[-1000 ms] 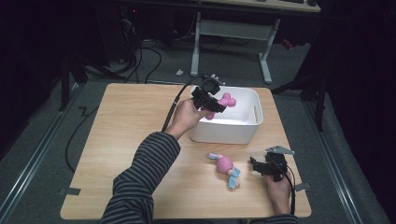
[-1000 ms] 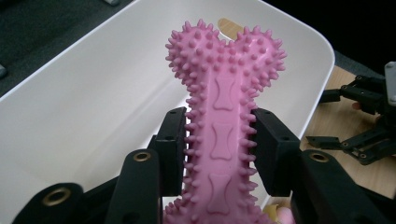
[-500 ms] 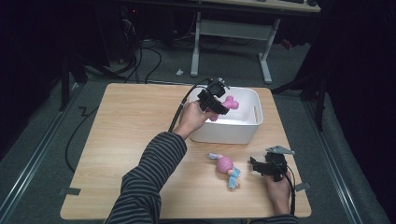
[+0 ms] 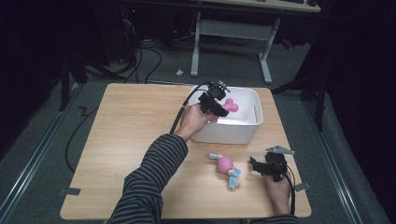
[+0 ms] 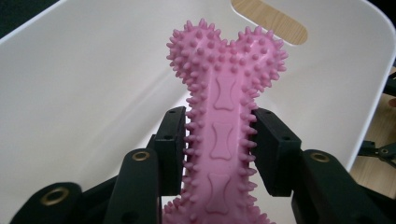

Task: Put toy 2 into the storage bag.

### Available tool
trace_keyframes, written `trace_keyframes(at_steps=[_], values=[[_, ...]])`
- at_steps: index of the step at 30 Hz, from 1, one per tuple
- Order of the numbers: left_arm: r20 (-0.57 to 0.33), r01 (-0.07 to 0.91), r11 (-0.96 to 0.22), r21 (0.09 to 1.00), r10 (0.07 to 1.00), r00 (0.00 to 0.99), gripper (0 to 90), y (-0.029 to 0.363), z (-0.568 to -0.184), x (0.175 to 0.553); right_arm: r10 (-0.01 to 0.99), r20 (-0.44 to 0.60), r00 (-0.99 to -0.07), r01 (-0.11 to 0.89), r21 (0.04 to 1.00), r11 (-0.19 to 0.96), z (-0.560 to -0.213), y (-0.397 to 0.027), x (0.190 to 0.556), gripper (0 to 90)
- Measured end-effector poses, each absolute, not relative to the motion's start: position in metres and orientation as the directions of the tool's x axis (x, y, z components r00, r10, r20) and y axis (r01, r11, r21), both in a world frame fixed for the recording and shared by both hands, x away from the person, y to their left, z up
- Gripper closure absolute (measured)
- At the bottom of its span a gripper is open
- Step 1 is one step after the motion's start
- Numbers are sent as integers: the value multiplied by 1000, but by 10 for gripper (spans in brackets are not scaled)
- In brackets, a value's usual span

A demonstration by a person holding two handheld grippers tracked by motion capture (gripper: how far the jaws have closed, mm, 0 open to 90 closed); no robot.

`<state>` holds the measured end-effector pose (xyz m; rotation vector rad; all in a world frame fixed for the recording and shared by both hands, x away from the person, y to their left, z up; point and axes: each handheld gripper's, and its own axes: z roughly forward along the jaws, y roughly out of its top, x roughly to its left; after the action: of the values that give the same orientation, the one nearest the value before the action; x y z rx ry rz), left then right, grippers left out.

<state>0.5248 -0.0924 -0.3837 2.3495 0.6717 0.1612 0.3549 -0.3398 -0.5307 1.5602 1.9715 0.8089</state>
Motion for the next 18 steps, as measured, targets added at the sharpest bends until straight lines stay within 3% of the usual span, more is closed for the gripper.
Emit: trace_keyframes(at_steps=[15,18], values=[[-41,444,-679,585,522,852,557,-97,-392,526,975,-19,-223,682,712,170,-531,-339,355,212],[-69,459,-664,590,525,848,469,-97,-390,526,974,-17,-224,683,711,169,-531,-339,355,212]])
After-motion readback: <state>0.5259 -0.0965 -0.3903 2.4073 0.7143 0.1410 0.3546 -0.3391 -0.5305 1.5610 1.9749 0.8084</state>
